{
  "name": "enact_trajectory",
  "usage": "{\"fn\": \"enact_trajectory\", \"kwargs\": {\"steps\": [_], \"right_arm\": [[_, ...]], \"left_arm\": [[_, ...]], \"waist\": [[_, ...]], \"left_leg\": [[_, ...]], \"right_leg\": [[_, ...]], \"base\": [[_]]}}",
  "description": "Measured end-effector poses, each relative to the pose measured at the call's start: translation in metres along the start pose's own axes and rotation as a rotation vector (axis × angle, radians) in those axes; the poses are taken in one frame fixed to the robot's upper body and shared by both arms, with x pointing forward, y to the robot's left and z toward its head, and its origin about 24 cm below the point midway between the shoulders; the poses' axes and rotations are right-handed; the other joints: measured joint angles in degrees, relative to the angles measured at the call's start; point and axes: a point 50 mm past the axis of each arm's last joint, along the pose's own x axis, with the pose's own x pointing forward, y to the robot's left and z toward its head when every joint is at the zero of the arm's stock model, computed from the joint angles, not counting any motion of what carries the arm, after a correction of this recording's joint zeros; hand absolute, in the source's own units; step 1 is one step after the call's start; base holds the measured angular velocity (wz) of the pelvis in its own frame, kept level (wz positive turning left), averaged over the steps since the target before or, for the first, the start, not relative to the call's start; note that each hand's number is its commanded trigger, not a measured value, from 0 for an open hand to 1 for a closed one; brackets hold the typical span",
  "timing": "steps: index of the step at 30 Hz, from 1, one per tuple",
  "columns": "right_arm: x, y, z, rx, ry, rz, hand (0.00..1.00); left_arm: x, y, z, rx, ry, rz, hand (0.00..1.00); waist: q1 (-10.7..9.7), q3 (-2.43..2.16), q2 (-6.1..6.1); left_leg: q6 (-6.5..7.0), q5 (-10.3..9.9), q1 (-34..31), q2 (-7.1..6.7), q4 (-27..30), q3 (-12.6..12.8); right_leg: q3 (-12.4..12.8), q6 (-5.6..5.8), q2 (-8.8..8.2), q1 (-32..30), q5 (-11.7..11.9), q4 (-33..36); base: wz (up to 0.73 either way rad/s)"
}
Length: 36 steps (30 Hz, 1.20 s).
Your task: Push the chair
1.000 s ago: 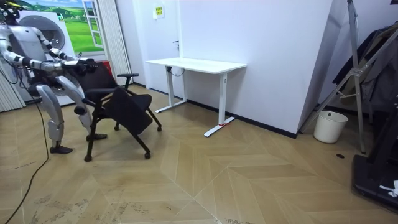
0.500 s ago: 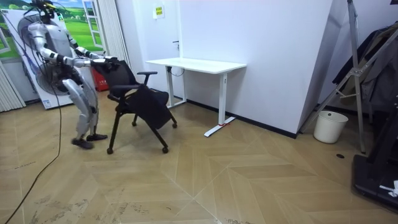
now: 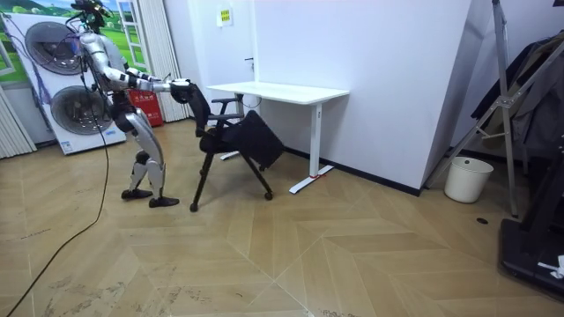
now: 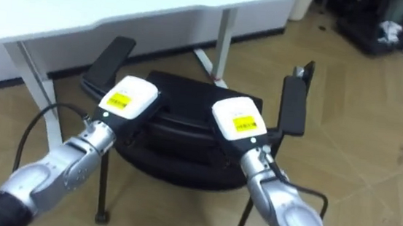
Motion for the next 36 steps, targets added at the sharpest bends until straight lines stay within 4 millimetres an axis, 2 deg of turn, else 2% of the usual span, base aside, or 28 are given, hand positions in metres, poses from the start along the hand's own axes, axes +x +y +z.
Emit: {"fn": "enact_trajectory", "kwargs": {"steps": [1, 2, 3, 4, 5, 7, 8, 10, 13, 15, 17, 18, 20, 21, 23, 24, 25, 26, 27, 28, 29, 30, 31, 32, 33, 34, 36], "right_arm": [[0.0, 0.0, 0.0, 0.006, 0.001, -0.004, 1.0], [0.0, 0.0, -0.001, 0.006, 0.002, -0.009, 1.0], [-0.001, -0.001, -0.001, 0.004, 0.003, -0.012, 1.0], [-0.001, -0.001, -0.002, 0.003, 0.004, -0.014, 1.0], [-0.001, -0.001, -0.002, 0.002, 0.004, -0.013, 1.0], [-0.001, -0.001, -0.004, -0.005, 0.007, -0.012, 1.0], [-0.002, -0.001, -0.005, -0.007, 0.009, -0.008, 1.0], [-0.002, -0.001, -0.007, -0.014, 0.012, -0.005, 1.0], [-0.003, 0.0, -0.007, -0.02, 0.011, 0.0, 1.0], [-0.003, 0.0, -0.007, -0.023, 0.009, -0.002, 1.0], [-0.004, 0.001, -0.007, -0.027, 0.008, -0.006, 1.0], [-0.004, 0.001, -0.007, -0.028, 0.008, -0.008, 1.0], [-0.003, -0.001, -0.007, -0.031, 0.011, -0.018, 1.0], [-0.003, -0.001, -0.007, -0.031, 0.011, -0.02, 1.0], [-0.003, -0.001, -0.007, -0.031, 0.01, -0.023, 1.0], [-0.003, -0.001, -0.007, -0.031, 0.01, -0.022, 1.0], [-0.003, -0.001, -0.006, -0.028, 0.01, -0.02, 1.0], [-0.003, -0.001, -0.006, -0.027, 0.009, -0.02, 1.0], [-0.003, -0.001, -0.006, -0.027, 0.009, -0.018, 1.0], [-0.003, 0.0, -0.006, -0.022, 0.009, -0.014, 1.0], [-0.004, 0.001, -0.006, -0.02, 0.009, -0.011, 1.0], [-0.004, 0.001, -0.006, -0.02, 0.009, -0.012, 1.0], [-0.004, 0.001, -0.006, -0.021, 0.009, -0.014, 1.0], [-0.004, 0.003, -0.007, -0.02, 0.01, -0.011, 1.0], [-0.005, 0.006, -0.006, -0.015, 0.013, -0.005, 1.0], [-0.005, 0.01, -0.005, -0.003, 0.016, 0.004, 1.0], [-0.007, 0.015, -0.003, 0.01, 0.019, 0.009, 1.0]], "left_arm": [[0.0, 0.001, 0.0, 0.002, -0.002, 0.007, 1.0], [0.0, 0.002, 0.001, 0.003, -0.005, 0.011, 1.0], [0.001, 0.003, 0.001, 0.003, -0.007, 0.013, 1.0], [0.002, 0.004, 0.001, 0.003, -0.008, 0.014, 1.0], [0.001, 0.002, 0.002, 0.001, -0.005, 0.011, 1.0], [0.002, -0.001, 0.004, 0.0, -0.004, 0.012, 1.0], [0.004, 0.001, 0.006, 0.001, -0.003, 0.018, 1.0], [0.002, -0.003, 0.008, -0.005, 0.003, 0.014, 1.0], [0.001, -0.003, 0.01, -0.011, 0.012, 0.028, 1.0], [0.0, -0.004, 0.011, -0.01, 0.014, 0.033, 1.0], [0.0, -0.004, 0.012, -0.011, 0.016, 0.036, 1.0], [0.0, -0.004, 0.012, -0.01, 0.015, 0.038, 1.0], [0.0, -0.001, 0.013, -0.007, 0.013, 0.048, 1.0], [0.001, -0.001, 0.013, -0.006, 0.014, 0.048, 1.0], [0.001, 0.001, 0.013, -0.003, 0.011, 0.049, 1.0], [0.001, 0.001, 0.012, -0.002, 0.011, 0.048, 1.0], [0.001, 0.002, 0.012, 0.001, 0.01, 0.042, 1.0], [0.001, 0.002, 0.012, 0.003, 0.012, 0.039, 1.0], [0.001, 0.002, 0.012, 0.003, 0.011, 0.036, 1.0], [0.001, 0.001, 0.012, 0.003, 0.013, 0.031, 1.0], [0.001, 0.002, 0.012, 0.002, 0.013, 0.026, 1.0], [0.002, 0.002, 0.013, 0.003, 0.012, 0.025, 1.0], [0.002, 0.002, 0.013, 0.004, 0.01, 0.024, 1.0], [0.002, 0.002, 0.013, 0.002, 0.013, 0.016, 1.0], [0.002, 0.001, 0.013, 0.004, 0.013, 0.007, 1.0], [0.002, -0.001, 0.012, 0.008, 0.014, -0.009, 1.0], [0.0, -0.004, 0.011, 0.015, 0.012, -0.023, 1.0]], "waist": [[0.4, 0.13, -0.23], [0.21, 0.18, -0.32], [0.12, 0.23, -0.41], [0.19, 0.29, -0.59], [0.49, 0.42, -0.89], [0.17, 0.56, -1.25], [-0.03, 0.58, -1.57], [0.03, 0.58, -1.88], [0.16, 0.24, -2.35], [0.63, 0.17, -2.51], [2.67, 0.13, -2.45], [3.28, 0.09, -2.52], [4.56, -0.04, -2.58], [4.59, -0.03, -2.59], [4.59, -0.22, -3.07], [4.6, -0.28, -3.16], [4.63, -0.31, -3.66], [4.69, -0.25, -4.05], [4.69, -0.17, -4.31], [4.64, 0.04, -4.86], [4.63, 0.12, -5.32], [4.66, 0.11, -5.28], [4.6, 0.17, -5.37], [4.53, 0.17, -5.16], [4.54, 0.22, -4.93], [4.56, 0.53, -4.13], [4.5, 0.77, -2.58]], "left_leg": [[-0.62, 0.34, -1.6, 1.1, 4.96, 0.13], [-1.84, 1.06, -3.32, 2.55, 9.32, 0.27], [-2.82, 1.66, -4.07, 3.27, 11.13, 0.45], [-4.06, 3.1, -5.22, 4.63, 13.94, 1.29], [-4.2, 4.6, -5.96, 5.52, 15.52, 2.15], [-4.14, 4.62, -8.4, 6.78, 15.71, 2.56], [-4.1, 4.46, -10.38, 7.86, 15.11, 3.68], [-4.16, 4.44, -13.14, 8.78, 12.27, 5.28], [-4.86, 5.49, -16.57, 8.19, 2.82, 8.23], [-4.38, 7.45, -18.11, 6.36, -3.55, 8.35], [-3.97, 12.24, -18.74, 4.11, -10.23, 8.14], [-3.75, 13.85, -18.75, 3.54, -11.35, 7.96], [-2.46, 18.41, -18.47, 1.62, -14.12, 7.41], [-2.19, 19.3, -18.25, 1.19, -14.66, 7.07], [-1.35, 22.07, -17.41, -0.47, -16.25, 6.2], [-0.88, 22.65, -17.15, -0.73, -16.62, 6.24], [-0.56, 22.54, -16.71, -1.6, -16.75, 6.35], [0.17, 22.03, -16.1, -2.45, -16.83, 6.95], [0.77, 21.57, -15.75, -2.7, -16.68, 7.9], [1.83, 20.7, -14.76, -3.66, -16.6, 9.69], [2.48, 19.83, -14.07, -4.59, -16.31, 10.38], [2.78, 19.17, -14.09, -4.94, -15.59, 10.59], [3.53, 17.64, -14.08, -5.56, -13.83, 11.24], [4.3, 15.82, -13.66, -5.43, -11.94, 11.24], [4.51, 14.96, -13.19, -5.28, -11.29, 11.09], [4.79, 13.24, -11.82, -4.74, -10.61, 10.23], [5.67, 11.61, -9.95, -3.91, -10.68, 8.59]], "right_leg": [[-1.29, -0.62, 0.02, 0.82, -2.04, 1.19], [-3.32, -1.22, 0.13, 2.03, -3.44, 1.45], [-4.2, -1.48, 0.18, 2.68, -3.99, 1.44], [-5.45, -1.91, 0.37, 3.93, -4.92, 1.18], [-6.42, -2.31, 0.4, 5.22, -5.47, 0.39], [-8.86, -2.5, 0.31, 7.43, -5.62, -2.2], [-10.13, -2.51, 0.29, 8.78, -5.61, -3.92], [-11.6, -2.51, 0.24, 10.43, -5.62, -6.01], [-12.99, -2.5, -0.04, 12.77, -5.62, -9.04], [-13.6, -2.45, -0.07, 13.89, -5.65, -9.98], [-13.9, -2.29, -0.07, 14.64, -5.73, -10.13], [-14.01, -2.13, -0.09, 14.7, -5.82, -10.14], [-14.6, -1.54, -0.09, 15.04, -6.13, -10.25], [-14.56, -1.41, -0.13, 15.13, -6.2, -10.22], [-14.39, 0.07, -0.72, 15.52, -7.0, -9.95], [-14.39, 0.49, -0.93, 15.7, -7.22, -9.89], [-14.44, 1.79, -1.74, 16.1, -7.93, -9.76], [-14.47, 3.63, -2.94, 16.25, -8.93, -8.3], [-14.41, 4.79, -3.79, 16.14, -9.58, -6.92], [-14.25, 7.12, -5.99, 15.59, -10.85, -3.09], [-14.09, 8.06, -8.39, 14.26, -11.37, 2.0], [-13.97, 8.26, -9.61, 13.12, -11.26, 5.17], [-12.85, 8.6, -11.92, 11.04, -10.74, 11.48], [-11.17, 8.38, -13.01, 9.69, -9.02, 16.04], [-10.65, 7.78, -13.19, 9.46, -7.7, 17.7], [-9.89, 7.23, -13.12, 9.17, -4.32, 20.63], [-9.15, 7.61, -12.63, 7.22, -0.21, 24.22]], "base": [[0.55], [0.66], [0.74], [0.58], [0.54], [0.64], [0.68], [0.45], [0.28], [0.17], [-0.17], [-0.29], [-0.15], [0.09], [0.15], [0.11], [0.08], [0.09], [0.1], [0.09], [0.05], [0.0], [0.03], [0.05], [0.06], [0.04], [0.09]]}}
